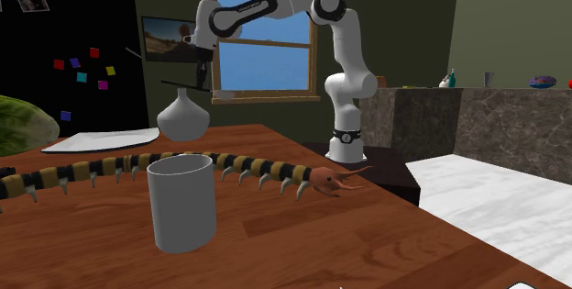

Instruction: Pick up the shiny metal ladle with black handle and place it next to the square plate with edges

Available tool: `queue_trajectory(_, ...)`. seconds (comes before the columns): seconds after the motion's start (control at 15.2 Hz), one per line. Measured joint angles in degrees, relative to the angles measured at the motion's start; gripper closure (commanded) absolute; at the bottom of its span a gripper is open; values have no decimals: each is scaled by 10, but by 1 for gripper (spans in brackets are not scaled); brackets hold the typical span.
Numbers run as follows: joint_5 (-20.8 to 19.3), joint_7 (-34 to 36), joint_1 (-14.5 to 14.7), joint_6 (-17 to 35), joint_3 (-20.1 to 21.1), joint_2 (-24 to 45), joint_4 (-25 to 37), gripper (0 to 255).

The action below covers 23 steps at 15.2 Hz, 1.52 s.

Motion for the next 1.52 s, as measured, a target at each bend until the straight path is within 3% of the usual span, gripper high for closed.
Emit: queue_trajectory(1.52,51,-27,-16,157,16,74,-93,255)
